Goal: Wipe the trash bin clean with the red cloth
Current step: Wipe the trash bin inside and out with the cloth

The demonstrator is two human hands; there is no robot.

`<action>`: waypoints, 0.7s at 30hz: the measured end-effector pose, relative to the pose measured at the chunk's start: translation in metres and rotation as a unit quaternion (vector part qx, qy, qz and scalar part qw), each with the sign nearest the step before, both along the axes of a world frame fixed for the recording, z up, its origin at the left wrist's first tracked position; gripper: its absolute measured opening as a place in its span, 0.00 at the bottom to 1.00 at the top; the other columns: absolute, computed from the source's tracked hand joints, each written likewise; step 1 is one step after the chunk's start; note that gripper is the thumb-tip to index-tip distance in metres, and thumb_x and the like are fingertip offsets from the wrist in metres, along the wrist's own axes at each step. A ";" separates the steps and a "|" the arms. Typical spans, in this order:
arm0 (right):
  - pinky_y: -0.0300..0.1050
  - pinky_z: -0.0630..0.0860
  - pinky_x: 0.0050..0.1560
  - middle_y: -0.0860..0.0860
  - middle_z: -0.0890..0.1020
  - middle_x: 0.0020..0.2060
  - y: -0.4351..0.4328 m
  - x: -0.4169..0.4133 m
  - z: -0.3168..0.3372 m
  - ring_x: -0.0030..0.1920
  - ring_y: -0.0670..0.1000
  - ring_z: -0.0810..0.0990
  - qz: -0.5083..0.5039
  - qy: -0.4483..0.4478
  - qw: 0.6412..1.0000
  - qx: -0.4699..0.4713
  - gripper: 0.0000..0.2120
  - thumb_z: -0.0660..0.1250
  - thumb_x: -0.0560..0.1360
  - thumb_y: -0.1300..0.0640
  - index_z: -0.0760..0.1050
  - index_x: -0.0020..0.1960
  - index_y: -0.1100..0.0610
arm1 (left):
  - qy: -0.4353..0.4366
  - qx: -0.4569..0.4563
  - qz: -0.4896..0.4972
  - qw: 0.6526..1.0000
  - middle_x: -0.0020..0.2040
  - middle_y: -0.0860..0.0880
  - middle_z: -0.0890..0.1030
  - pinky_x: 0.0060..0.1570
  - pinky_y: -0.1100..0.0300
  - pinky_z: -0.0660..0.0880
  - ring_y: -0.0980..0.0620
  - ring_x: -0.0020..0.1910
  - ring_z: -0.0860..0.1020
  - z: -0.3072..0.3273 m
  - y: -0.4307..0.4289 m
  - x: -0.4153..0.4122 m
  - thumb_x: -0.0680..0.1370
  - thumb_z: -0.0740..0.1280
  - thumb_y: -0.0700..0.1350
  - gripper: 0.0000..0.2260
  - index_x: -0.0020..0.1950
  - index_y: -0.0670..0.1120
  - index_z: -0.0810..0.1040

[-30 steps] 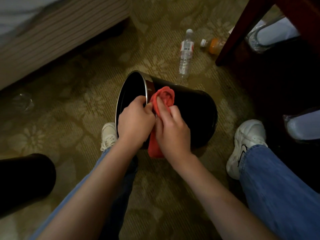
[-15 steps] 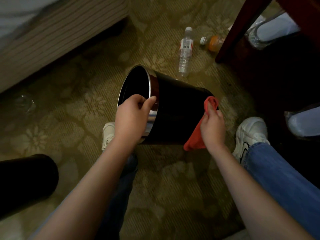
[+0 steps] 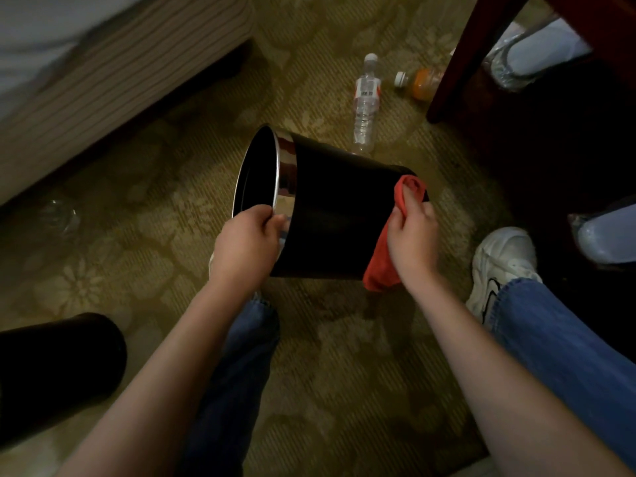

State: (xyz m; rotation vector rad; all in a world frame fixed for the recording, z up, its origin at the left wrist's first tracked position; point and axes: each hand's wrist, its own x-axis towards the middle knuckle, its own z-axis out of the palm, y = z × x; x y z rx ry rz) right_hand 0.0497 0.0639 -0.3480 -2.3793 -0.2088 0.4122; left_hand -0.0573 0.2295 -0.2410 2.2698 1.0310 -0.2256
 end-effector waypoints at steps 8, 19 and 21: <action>0.46 0.71 0.47 0.57 0.75 0.54 0.025 -0.014 0.037 0.51 0.58 0.77 0.093 -0.070 0.993 -0.005 0.21 0.60 0.78 0.58 0.68 0.70 0.56 | -0.034 -0.079 0.064 0.994 0.30 0.47 0.71 0.34 0.55 0.68 0.51 0.28 0.69 0.004 -0.016 0.016 0.81 0.59 0.46 0.13 0.46 0.37 0.76; 0.53 0.74 0.47 0.54 0.71 0.60 0.061 -0.049 0.068 0.54 0.56 0.73 0.244 -0.056 0.967 0.044 0.25 0.60 0.77 0.59 0.62 0.73 0.50 | -0.013 -0.082 0.104 0.991 0.28 0.45 0.71 0.29 0.57 0.64 0.51 0.26 0.66 0.002 -0.003 0.011 0.81 0.59 0.46 0.14 0.43 0.37 0.77; 0.52 0.73 0.47 0.53 0.71 0.58 0.053 -0.040 0.051 0.53 0.56 0.73 0.219 -0.055 0.974 0.023 0.25 0.59 0.77 0.60 0.63 0.73 0.48 | -0.009 -0.085 0.106 0.991 0.33 0.39 0.75 0.33 0.53 0.67 0.50 0.27 0.67 0.003 -0.001 0.008 0.81 0.59 0.46 0.15 0.48 0.35 0.78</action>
